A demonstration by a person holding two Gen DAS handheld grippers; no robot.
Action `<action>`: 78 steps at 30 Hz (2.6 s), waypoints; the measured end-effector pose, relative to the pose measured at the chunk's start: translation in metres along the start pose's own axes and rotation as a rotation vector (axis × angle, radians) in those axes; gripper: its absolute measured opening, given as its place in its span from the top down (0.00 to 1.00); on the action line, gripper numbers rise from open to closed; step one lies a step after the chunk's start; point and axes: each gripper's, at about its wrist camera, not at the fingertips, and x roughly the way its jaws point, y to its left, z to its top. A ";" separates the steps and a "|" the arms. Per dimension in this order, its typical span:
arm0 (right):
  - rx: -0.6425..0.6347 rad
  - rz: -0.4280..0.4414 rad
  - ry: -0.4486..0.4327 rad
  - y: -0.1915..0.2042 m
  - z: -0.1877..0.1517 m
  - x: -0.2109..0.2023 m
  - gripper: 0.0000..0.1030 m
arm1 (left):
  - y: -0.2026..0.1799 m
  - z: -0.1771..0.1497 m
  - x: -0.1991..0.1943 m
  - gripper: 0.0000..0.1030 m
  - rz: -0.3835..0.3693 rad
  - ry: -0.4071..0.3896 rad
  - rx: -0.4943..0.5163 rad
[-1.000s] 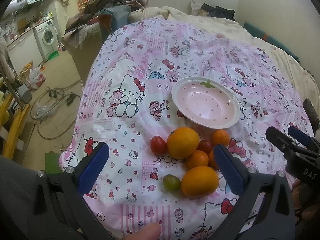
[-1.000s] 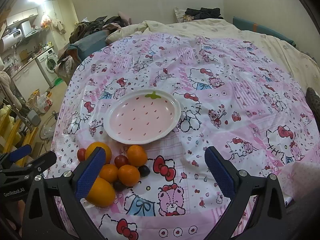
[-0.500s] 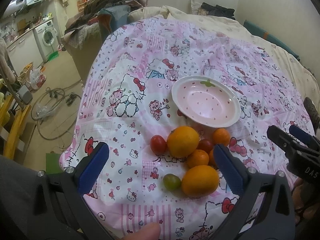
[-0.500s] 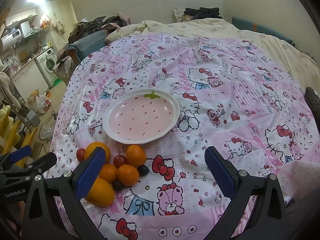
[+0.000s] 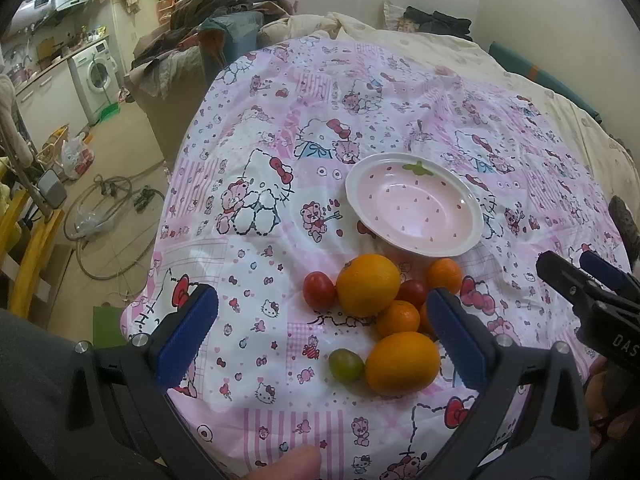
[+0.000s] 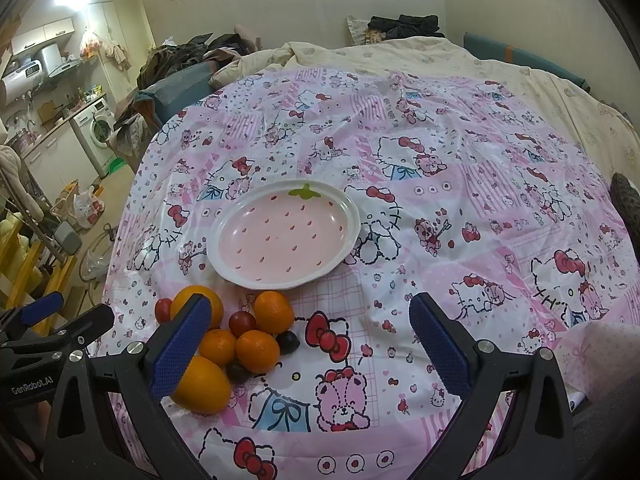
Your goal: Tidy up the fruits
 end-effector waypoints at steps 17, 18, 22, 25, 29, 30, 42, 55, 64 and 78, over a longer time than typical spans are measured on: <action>0.000 0.001 0.003 0.000 0.000 0.001 0.02 | 0.000 0.001 0.001 0.00 0.006 0.000 0.002; 0.000 0.002 0.003 0.000 0.000 0.001 0.02 | 0.000 0.000 0.000 0.00 0.005 0.001 0.001; 0.001 0.002 0.004 0.000 0.000 0.002 0.02 | 0.000 0.000 0.000 0.00 0.006 0.000 0.000; 0.000 0.002 0.004 0.000 0.000 0.002 0.02 | 0.000 0.000 0.000 0.00 0.007 0.000 0.001; 0.001 0.002 0.005 0.000 0.000 0.002 0.02 | 0.000 0.001 0.000 0.00 0.008 -0.001 0.002; 0.001 0.002 0.005 0.000 0.000 0.002 0.02 | 0.000 0.001 0.000 0.00 0.009 -0.001 0.002; 0.001 0.013 0.016 0.001 -0.002 0.005 0.02 | 0.002 0.003 0.000 0.00 0.009 0.003 -0.006; 0.196 0.348 0.440 0.005 -0.024 0.065 0.03 | 0.041 0.014 0.025 0.00 0.050 0.122 -0.162; 0.358 0.444 0.675 0.037 -0.061 0.116 0.17 | 0.045 0.013 0.032 0.00 0.054 0.159 -0.190; 0.372 0.456 0.683 0.022 -0.053 0.106 0.38 | 0.047 0.009 0.036 0.00 0.055 0.187 -0.188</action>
